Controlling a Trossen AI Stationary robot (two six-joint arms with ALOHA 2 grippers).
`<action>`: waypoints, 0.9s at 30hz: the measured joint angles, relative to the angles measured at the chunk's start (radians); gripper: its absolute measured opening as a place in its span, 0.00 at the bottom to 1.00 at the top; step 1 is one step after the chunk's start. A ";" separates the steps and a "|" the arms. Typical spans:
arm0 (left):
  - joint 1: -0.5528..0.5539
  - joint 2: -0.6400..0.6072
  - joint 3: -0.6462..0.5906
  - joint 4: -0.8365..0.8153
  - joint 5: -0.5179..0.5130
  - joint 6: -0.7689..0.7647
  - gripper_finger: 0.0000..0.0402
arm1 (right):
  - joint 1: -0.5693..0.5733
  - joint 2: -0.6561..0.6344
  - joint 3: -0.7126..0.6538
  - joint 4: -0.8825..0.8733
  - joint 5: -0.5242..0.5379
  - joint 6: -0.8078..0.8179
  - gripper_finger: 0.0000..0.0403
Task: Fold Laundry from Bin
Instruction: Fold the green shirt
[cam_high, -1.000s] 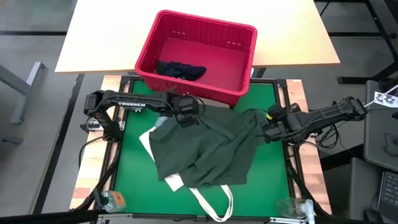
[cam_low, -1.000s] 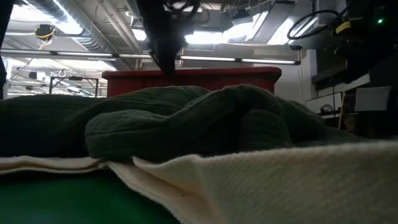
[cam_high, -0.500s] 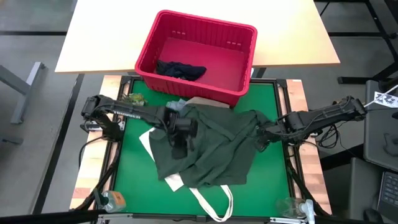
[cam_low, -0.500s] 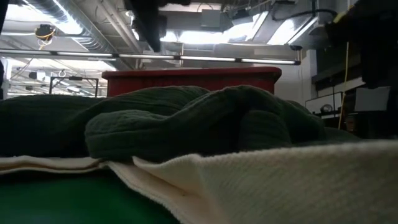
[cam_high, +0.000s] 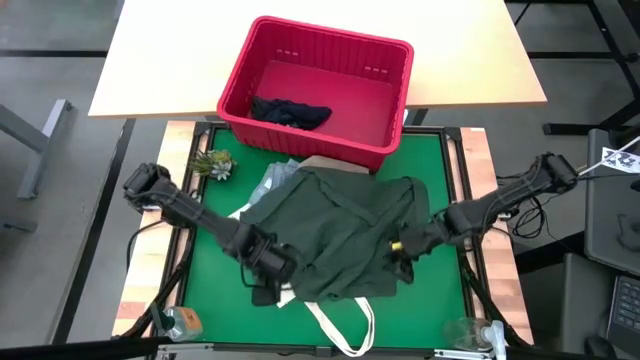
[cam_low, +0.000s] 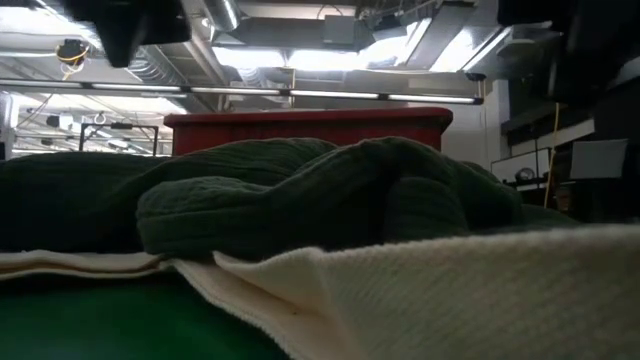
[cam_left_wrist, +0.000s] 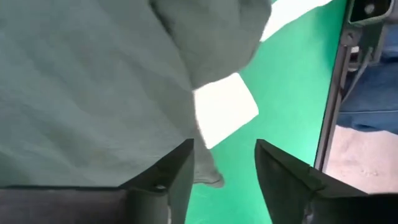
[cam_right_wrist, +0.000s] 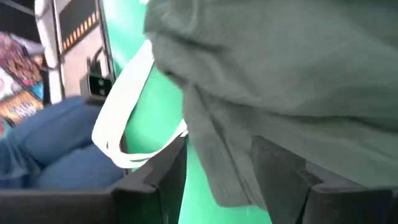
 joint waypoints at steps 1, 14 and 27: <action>-0.018 0.000 -0.011 0.019 -0.011 -0.017 0.42 | 0.024 0.020 0.000 0.012 0.017 -0.004 0.44; -0.120 0.000 -0.056 0.130 -0.107 -0.126 0.48 | 0.251 0.331 0.000 0.145 0.137 -0.048 0.44; -0.135 0.000 -0.056 0.205 -0.107 -0.126 0.48 | 0.267 0.526 0.006 0.148 0.215 -0.050 0.41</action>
